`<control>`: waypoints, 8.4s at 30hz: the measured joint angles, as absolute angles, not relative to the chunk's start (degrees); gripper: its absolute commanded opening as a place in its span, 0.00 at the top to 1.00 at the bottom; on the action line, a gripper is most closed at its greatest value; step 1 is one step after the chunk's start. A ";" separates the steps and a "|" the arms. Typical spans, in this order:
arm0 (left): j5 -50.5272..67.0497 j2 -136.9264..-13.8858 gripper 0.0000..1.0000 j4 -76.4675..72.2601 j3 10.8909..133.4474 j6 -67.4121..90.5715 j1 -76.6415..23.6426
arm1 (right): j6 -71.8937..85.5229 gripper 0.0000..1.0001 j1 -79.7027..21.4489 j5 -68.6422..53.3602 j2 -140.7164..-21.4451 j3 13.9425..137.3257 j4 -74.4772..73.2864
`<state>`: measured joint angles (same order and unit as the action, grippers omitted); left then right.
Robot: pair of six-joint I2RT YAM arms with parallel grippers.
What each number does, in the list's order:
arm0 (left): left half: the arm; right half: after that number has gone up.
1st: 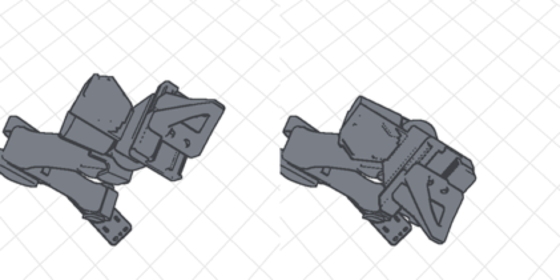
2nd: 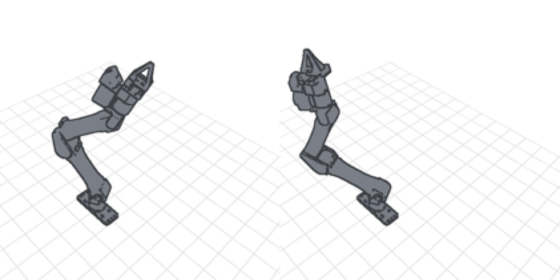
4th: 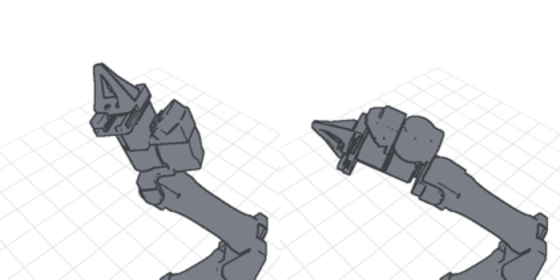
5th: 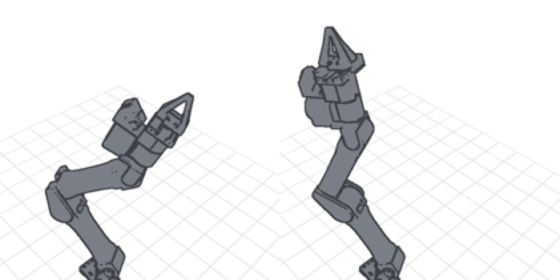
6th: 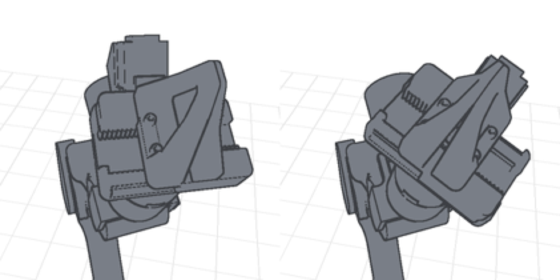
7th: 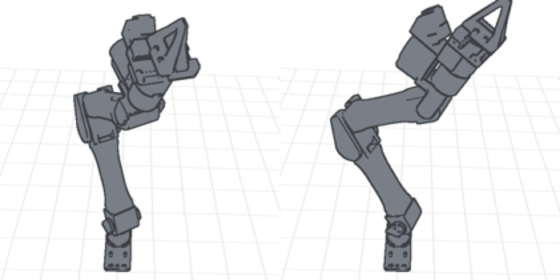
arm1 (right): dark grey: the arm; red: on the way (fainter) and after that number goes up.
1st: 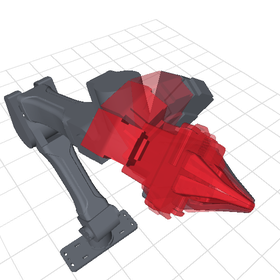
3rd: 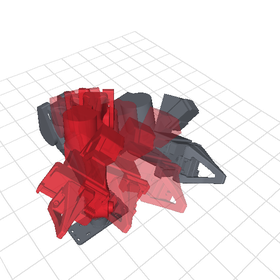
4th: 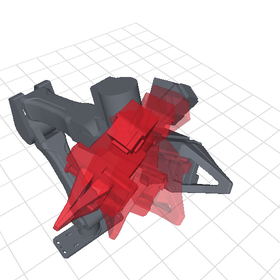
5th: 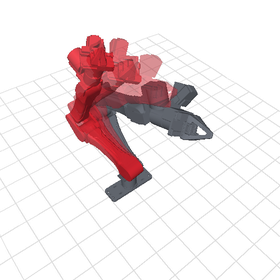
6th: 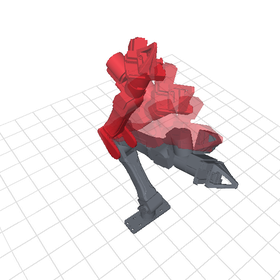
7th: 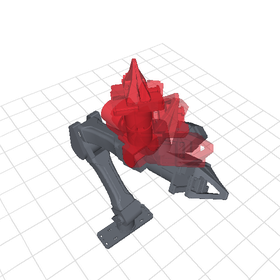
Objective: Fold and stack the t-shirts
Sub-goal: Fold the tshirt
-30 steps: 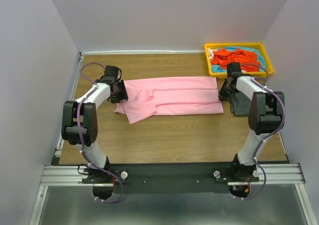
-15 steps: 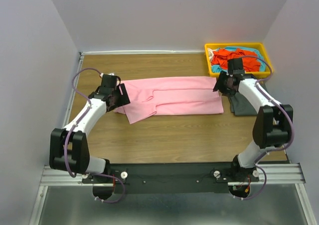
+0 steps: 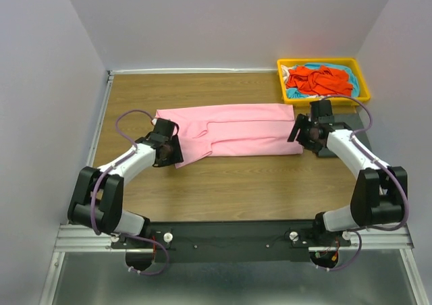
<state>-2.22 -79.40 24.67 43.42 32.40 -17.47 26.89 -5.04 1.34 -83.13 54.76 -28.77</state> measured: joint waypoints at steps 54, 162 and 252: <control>-10.28 -112.29 0.41 21.76 84.93 30.48 -15.46 | 25.52 0.24 -5.04 -10.31 -82.81 51.48 -23.46; -8.01 -62.94 0.37 18.17 55.90 24.71 -2.76 | 18.63 0.39 -29.08 -27.81 -114.24 92.20 -30.06; -1.08 -30.37 0.06 4.71 28.16 27.97 -15.88 | 38.52 0.50 -49.15 0.34 -105.19 70.78 -27.55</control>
<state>-1.08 -30.37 4.71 28.16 27.97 -15.88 38.52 -49.15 0.34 -105.19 70.78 -27.55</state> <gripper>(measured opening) 0.954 0.500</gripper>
